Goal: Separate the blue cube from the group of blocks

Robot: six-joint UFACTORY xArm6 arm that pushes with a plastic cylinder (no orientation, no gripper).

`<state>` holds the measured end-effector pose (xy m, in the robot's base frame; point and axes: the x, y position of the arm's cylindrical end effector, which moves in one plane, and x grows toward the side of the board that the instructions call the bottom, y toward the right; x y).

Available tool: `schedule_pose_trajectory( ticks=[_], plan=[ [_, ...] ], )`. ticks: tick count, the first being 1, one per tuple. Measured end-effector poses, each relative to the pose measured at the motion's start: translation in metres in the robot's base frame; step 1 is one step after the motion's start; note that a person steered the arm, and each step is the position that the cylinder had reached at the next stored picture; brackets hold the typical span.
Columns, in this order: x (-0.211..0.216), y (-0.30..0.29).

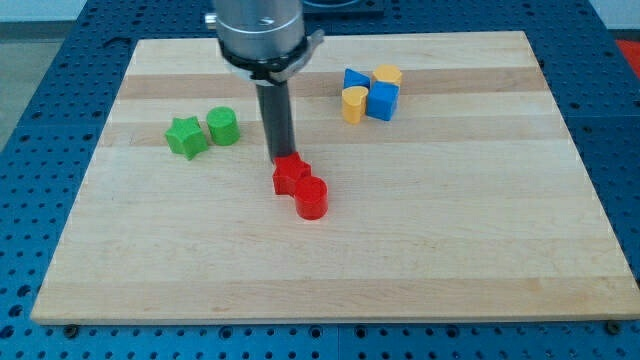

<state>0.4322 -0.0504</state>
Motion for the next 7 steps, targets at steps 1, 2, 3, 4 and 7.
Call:
schedule_pose_trajectory(
  ticks=[1,2,3,4,7],
  plan=[
    [0.001,0.023],
    [0.002,0.026],
    [-0.016,0.054],
    [-0.043,0.134],
    [-0.129,0.148]
  ],
)
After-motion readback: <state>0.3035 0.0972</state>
